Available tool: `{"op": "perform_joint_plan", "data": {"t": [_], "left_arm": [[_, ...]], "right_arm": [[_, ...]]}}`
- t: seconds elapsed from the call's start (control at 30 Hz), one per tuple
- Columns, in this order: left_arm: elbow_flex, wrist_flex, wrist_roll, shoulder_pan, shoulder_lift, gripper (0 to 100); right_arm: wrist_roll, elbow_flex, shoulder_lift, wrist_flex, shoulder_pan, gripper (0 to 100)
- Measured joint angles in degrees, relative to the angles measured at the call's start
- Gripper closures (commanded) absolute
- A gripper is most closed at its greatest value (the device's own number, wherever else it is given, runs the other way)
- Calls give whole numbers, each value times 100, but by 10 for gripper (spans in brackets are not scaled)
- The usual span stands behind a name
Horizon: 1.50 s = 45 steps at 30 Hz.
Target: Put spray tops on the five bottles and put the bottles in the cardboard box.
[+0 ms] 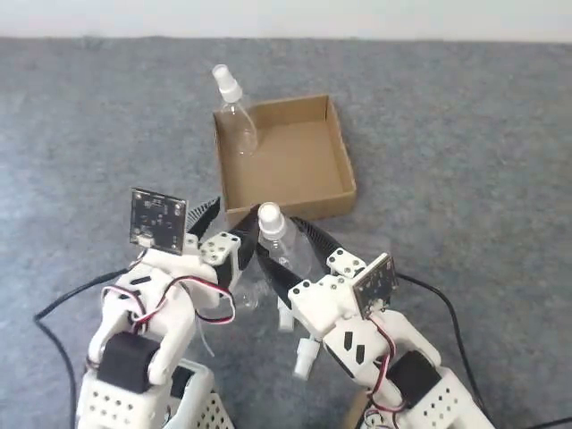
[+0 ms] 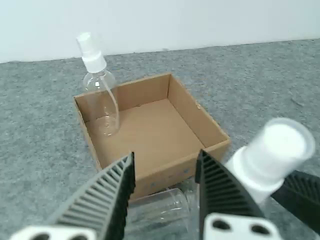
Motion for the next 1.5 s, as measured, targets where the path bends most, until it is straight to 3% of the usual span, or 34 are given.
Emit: {"op": "perform_joint_plan", "data": {"t": [0.3, 0.63, 0.9, 1.13, 1.5], "left_arm": [[-9, 141, -369, 422, -44, 809], [0, 141, -422, 448, -53, 809], [35, 167, -448, -211, 9, 809], [35, 167, -308, -273, 18, 809], [9, 185, -404, 475, -44, 809]], "right_arm": [[0, 0, 9, 0, 44, 965], [0, 0, 9, 79, 44, 965], [0, 0, 9, 79, 18, 965], [0, 0, 9, 79, 18, 965], [0, 0, 9, 132, 35, 965]]}}
